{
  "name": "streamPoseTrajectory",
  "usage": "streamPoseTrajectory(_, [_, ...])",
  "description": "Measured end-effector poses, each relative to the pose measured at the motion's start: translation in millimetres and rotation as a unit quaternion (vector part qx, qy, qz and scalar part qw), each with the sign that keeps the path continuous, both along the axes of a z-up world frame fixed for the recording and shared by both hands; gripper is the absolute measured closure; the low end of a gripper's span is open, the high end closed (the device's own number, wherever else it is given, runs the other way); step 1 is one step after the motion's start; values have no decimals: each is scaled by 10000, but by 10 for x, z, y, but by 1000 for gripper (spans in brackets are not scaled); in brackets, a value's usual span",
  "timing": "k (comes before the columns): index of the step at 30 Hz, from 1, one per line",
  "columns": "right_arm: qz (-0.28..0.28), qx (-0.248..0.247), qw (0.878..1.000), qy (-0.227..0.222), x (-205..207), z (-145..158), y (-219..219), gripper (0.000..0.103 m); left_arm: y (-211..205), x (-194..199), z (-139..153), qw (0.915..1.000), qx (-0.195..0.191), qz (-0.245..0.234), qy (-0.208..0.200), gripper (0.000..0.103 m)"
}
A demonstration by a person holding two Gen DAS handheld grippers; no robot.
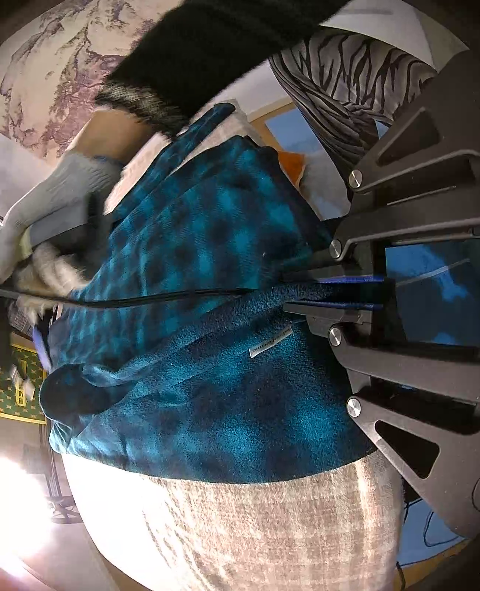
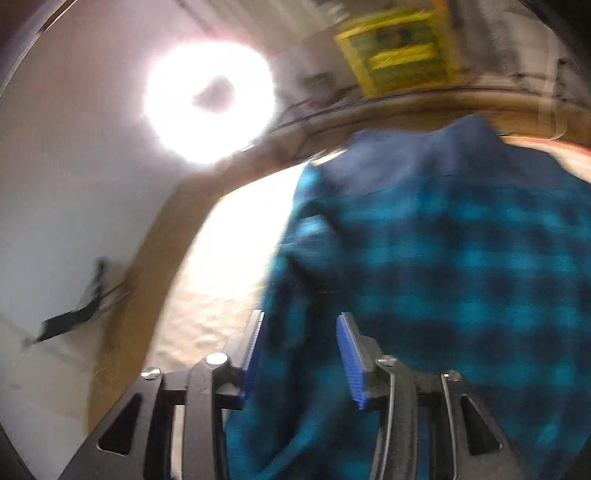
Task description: Fold large clothes
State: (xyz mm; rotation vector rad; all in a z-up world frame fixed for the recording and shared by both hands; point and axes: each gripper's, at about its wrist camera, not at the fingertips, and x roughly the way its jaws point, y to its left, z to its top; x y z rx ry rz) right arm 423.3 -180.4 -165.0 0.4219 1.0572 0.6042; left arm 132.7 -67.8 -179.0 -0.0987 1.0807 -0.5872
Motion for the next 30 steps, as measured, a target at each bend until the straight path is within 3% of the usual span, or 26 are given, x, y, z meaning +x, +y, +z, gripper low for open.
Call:
streamPoseTrajectory(2, [188, -48, 9996, 205, 103, -78, 212, 45, -3, -3, 16, 10000, 22, -8, -37, 98])
streamPoseTrajectory(5, [70, -994, 9949, 158, 347, -219, 570, 43, 10, -15, 46, 10000, 44, -6, -82, 98])
streamPoseTrajectory(8, [-222, -1238, 9917, 274, 580, -342, 689, 43, 63, -19, 47, 10000, 33, 11, -81, 98])
streamPoseTrajectory(9, [-299, -1259, 9912, 295, 647, -372, 720, 51, 81, -15, 44, 10000, 18, 19, -63, 98])
streamPoseTrajectory(10, [-312, -1263, 9910, 318, 690, -404, 752, 81, 103, -13, 38, 10000, 11, 21, -39, 98])
streamPoseTrajectory(11, [-250, -1218, 9916, 362, 703, -417, 771, 93, 112, -12, 39, 10000, 18, 18, -33, 98])
streamPoseTrajectory(12, [-184, -1181, 9919, 423, 735, -416, 820, 99, 119, -14, 41, 10000, 40, 11, -47, 98])
streamPoseTrajectory(15, [32, -843, 9964, 113, 672, -58, 846, 100, 97, -47, 84, 9996, 176, -70, -193, 98])
streamPoseTrajectory(18, [0, 276, 9995, -122, 594, 279, 496, 100, 47, -82, 77, 9993, 271, -145, -221, 98])
streamPoseTrajectory(20, [-515, 1053, 9931, 29, 601, 147, 44, 101, 2, -87, 30, 9989, 381, -191, -210, 98])
streamPoseTrajectory(22, [-1160, 1582, 9780, 706, 611, -324, -418, 101, -67, -96, -14, 9983, 479, -267, -180, 98])
streamPoseTrajectory(26, [-1524, 1258, 9746, 1057, 507, -803, -669, 101, -172, -107, -96, 9976, 578, -379, -87, 98])
streamPoseTrajectory(30, [-1444, 980, 9798, 973, 527, -819, -608, 101, -221, -90, -107, 9980, 511, -364, -31, 98])
